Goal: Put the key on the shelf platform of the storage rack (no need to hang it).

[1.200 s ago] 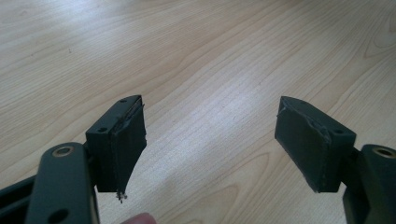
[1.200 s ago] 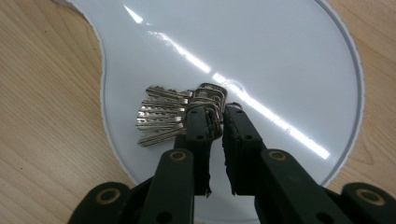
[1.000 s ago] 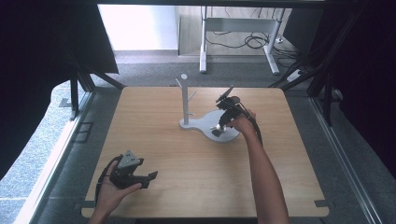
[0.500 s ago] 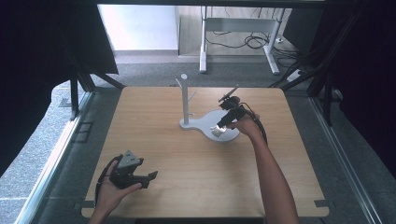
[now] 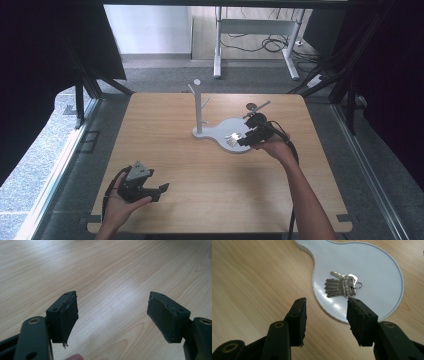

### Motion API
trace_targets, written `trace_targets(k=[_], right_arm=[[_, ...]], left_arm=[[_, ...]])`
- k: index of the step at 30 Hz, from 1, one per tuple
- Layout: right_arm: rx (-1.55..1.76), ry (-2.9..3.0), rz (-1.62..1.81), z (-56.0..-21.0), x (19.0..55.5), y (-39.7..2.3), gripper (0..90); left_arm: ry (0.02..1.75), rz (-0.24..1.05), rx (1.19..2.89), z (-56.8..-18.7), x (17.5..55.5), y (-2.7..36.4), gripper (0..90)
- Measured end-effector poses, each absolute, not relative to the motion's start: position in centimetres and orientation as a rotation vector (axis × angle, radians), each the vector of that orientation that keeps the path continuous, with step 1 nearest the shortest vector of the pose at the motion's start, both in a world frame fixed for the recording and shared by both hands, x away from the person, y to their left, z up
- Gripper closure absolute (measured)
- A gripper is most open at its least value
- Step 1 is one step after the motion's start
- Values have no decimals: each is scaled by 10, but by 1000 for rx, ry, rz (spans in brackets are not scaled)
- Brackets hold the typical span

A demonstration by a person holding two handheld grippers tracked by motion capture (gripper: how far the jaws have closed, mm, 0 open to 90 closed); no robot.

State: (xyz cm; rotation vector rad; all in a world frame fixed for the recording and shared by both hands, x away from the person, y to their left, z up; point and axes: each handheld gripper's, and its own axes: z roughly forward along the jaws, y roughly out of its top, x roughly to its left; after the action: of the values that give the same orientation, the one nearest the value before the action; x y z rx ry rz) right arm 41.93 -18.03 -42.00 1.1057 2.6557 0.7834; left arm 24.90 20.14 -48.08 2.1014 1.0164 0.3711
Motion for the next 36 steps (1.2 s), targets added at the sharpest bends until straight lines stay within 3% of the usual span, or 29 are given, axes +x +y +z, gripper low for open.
trace_targets(k=[14,25,36], right_arm=[[1073,2593,904,-429,365,-225,492],[1155,2493,983,-466,307,-271,490],[1195,2421,1033,-478,296,-285,463]], left_arm=[[1003,375,2123,-482,247,193,250],[989,361,2152,-487,248,185,250],[992,367,2154,-487,249,185,250]])
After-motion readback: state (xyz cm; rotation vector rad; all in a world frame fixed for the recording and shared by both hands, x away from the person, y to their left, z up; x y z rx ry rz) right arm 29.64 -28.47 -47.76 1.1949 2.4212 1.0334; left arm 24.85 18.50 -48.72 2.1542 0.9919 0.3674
